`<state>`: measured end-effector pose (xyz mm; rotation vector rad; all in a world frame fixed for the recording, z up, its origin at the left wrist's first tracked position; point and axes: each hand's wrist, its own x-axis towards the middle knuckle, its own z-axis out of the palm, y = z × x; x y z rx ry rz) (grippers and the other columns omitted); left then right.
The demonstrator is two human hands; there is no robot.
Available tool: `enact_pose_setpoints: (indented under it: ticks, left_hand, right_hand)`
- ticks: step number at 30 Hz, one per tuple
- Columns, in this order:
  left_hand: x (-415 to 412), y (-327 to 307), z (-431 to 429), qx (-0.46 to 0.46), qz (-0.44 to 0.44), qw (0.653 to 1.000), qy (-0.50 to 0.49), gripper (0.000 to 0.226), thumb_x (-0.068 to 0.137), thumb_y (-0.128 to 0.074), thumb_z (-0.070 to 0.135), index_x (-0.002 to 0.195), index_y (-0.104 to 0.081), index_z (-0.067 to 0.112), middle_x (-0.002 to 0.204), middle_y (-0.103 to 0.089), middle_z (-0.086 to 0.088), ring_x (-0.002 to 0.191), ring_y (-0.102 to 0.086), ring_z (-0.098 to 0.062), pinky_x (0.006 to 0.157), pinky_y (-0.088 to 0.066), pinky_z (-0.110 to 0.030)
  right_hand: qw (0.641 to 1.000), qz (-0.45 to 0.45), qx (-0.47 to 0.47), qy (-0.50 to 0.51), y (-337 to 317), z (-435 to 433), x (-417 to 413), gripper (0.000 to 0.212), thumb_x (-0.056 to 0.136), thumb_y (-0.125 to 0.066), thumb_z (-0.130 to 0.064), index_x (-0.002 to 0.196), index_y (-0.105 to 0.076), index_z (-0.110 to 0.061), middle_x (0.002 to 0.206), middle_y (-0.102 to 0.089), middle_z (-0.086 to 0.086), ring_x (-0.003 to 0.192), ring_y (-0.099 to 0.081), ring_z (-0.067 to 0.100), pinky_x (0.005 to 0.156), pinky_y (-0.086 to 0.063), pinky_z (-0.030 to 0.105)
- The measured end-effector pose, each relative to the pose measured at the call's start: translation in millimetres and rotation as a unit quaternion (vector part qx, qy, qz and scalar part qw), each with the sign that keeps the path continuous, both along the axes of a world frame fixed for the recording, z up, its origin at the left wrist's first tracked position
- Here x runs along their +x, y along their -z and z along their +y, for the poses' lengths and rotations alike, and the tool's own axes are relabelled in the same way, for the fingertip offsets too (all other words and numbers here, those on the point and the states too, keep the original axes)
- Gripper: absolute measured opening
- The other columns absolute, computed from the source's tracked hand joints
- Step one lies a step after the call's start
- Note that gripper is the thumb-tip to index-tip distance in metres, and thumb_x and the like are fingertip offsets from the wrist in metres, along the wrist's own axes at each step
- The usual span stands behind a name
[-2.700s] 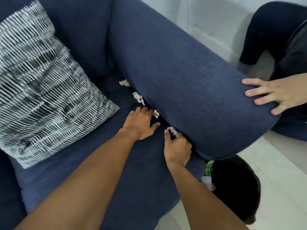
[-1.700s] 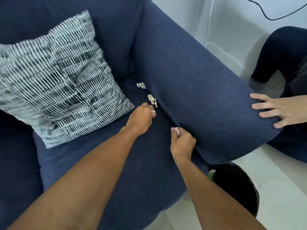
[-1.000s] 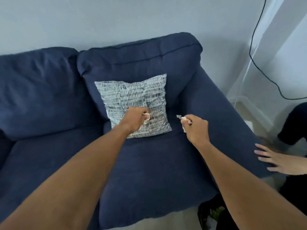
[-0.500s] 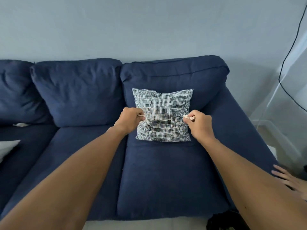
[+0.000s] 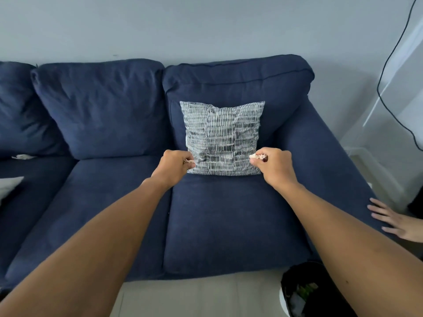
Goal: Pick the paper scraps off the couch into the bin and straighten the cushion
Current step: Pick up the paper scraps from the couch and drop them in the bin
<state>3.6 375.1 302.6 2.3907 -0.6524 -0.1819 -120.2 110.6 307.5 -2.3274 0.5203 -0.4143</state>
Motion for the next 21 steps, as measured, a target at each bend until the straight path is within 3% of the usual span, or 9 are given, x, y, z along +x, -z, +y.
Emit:
enact_pose_setpoints:
  ticks: [3, 9, 12, 15, 19, 21]
  left_hand:
    - [-16.4, 11.2, -8.4, 0.009, 0.001, 1.0, 0.013, 0.007, 0.091, -0.071, 0.013, 0.087, -0.074, 0.007, 0.082, -0.071, -0.009, 0.083, -0.065, -0.026, 0.077, -0.055, -0.038]
    - [-40.2, 33.8, -24.9, 0.019, 0.022, 0.999, 0.039, 0.01, 0.09, -0.069, 0.01, 0.084, -0.074, 0.005, 0.081, -0.072, -0.011, 0.083, -0.066, -0.029, 0.078, -0.055, -0.044]
    - [-50.9, 49.9, -30.7, 0.035, 0.04, 0.997, 0.049, 0.011, 0.091, -0.067, 0.012, 0.085, -0.075, 0.008, 0.085, -0.072, -0.01, 0.086, -0.067, -0.027, 0.08, -0.056, -0.043]
    - [-62.0, 69.7, -38.1, 0.052, 0.052, 0.996, 0.059, 0.01, 0.091, -0.067, 0.012, 0.086, -0.075, 0.009, 0.087, -0.073, -0.008, 0.088, -0.067, -0.026, 0.082, -0.056, -0.042]
    - [-79.9, 97.8, -52.9, 0.082, 0.057, 0.991, 0.086, 0.01, 0.093, -0.067, 0.014, 0.089, -0.076, 0.01, 0.088, -0.074, -0.007, 0.082, -0.067, -0.023, 0.07, -0.056, -0.034]
    - [-88.1, 109.7, -62.6, 0.092, 0.062, 0.989, 0.102, 0.01, 0.093, -0.067, 0.014, 0.089, -0.076, 0.011, 0.089, -0.074, -0.007, 0.082, -0.067, -0.022, 0.072, -0.057, -0.036]
  right_hand:
    - [1.0, 0.01, 0.007, 0.008, 11.4, -5.0, -16.5, 0.011, 0.089, -0.074, -0.027, 0.092, -0.075, -0.016, 0.079, -0.067, 0.001, 0.077, -0.063, 0.018, 0.064, -0.05, 0.028]
    - [0.998, 0.041, 0.015, 0.036, 43.2, -14.6, -52.9, 0.009, 0.087, -0.077, -0.027, 0.09, -0.075, -0.018, 0.087, -0.068, 0.006, 0.078, -0.065, 0.02, 0.067, -0.053, 0.032]
    - [0.997, 0.057, 0.027, 0.049, 64.6, -19.4, -73.3, 0.01, 0.086, -0.077, -0.024, 0.088, -0.074, -0.014, 0.091, -0.071, 0.01, 0.08, -0.066, 0.023, 0.064, -0.053, 0.034]
    - [0.995, 0.071, 0.038, 0.062, 86.0, -21.8, -95.6, 0.01, 0.087, -0.077, -0.025, 0.088, -0.074, -0.016, 0.079, -0.068, 0.003, 0.076, -0.063, 0.02, 0.065, -0.051, 0.032]
    - [0.99, 0.093, 0.062, 0.087, 116.2, -27.8, -126.2, 0.008, 0.087, -0.076, -0.026, 0.085, -0.073, -0.019, 0.076, -0.066, -0.002, 0.074, -0.064, 0.019, 0.063, -0.05, 0.029]
    - [0.985, 0.112, 0.073, 0.106, 130.6, -32.1, -140.4, 0.007, 0.087, -0.075, -0.028, 0.083, -0.071, -0.025, 0.077, -0.064, -0.003, 0.078, -0.062, 0.019, 0.062, -0.048, 0.028]
